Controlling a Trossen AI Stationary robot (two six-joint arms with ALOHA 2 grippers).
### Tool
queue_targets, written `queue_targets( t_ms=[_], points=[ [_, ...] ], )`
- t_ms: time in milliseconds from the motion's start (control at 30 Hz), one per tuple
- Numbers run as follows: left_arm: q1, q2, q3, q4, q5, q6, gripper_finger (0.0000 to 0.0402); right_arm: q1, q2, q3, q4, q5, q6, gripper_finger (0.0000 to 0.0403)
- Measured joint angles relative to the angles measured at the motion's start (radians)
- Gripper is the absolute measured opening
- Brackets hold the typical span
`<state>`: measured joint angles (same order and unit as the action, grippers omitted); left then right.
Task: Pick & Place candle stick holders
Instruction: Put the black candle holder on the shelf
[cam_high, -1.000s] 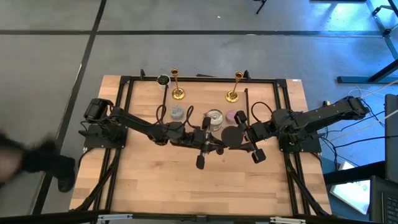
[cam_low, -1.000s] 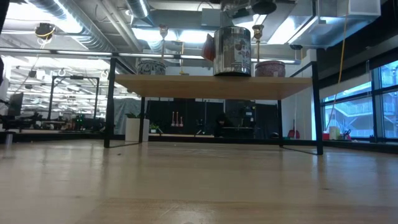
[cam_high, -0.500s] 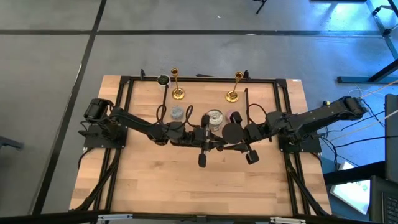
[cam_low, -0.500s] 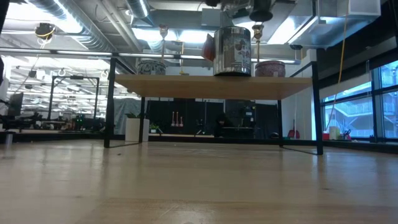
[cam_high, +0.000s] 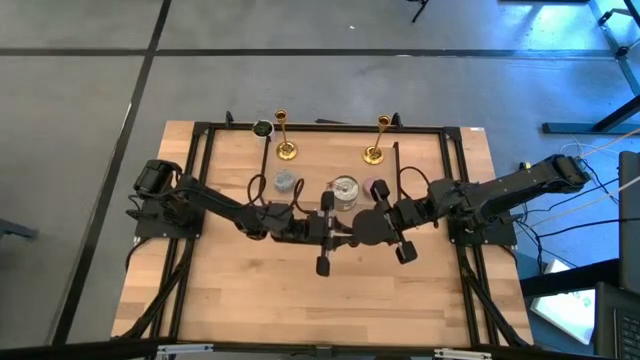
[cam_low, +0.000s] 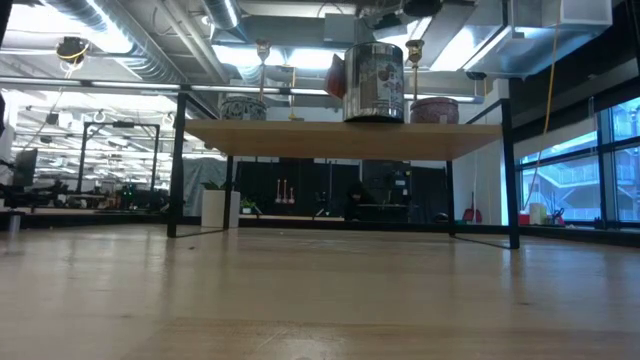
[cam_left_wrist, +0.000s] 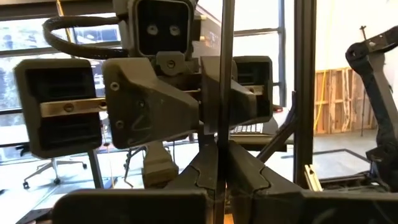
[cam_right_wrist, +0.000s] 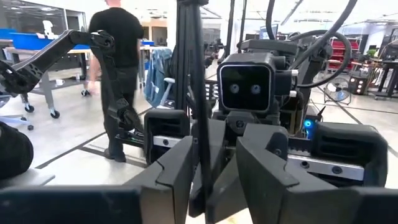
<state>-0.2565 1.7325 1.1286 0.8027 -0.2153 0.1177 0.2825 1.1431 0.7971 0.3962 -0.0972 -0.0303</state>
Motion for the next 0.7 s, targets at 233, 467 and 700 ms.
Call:
queue_targets(
  t_ms=[233, 467, 700],
  points=[
    [0.004, 0.000, 0.000, 0.001, -0.005, -0.018, 0.0008, 0.001, 0.000, 0.000, -0.012, 0.064, 0.012, 0.0104],
    [0.004, 0.000, 0.000, -0.002, -0.012, -0.026, 0.0008, 0.002, 0.000, 0.000, -0.019, 0.064, 0.011, 0.0016],
    [0.003, -0.001, 0.000, -0.024, -0.050, -0.013, 0.0016, 0.002, -0.004, 0.000, -0.040, 0.141, 0.024, 0.0014]
  ],
)
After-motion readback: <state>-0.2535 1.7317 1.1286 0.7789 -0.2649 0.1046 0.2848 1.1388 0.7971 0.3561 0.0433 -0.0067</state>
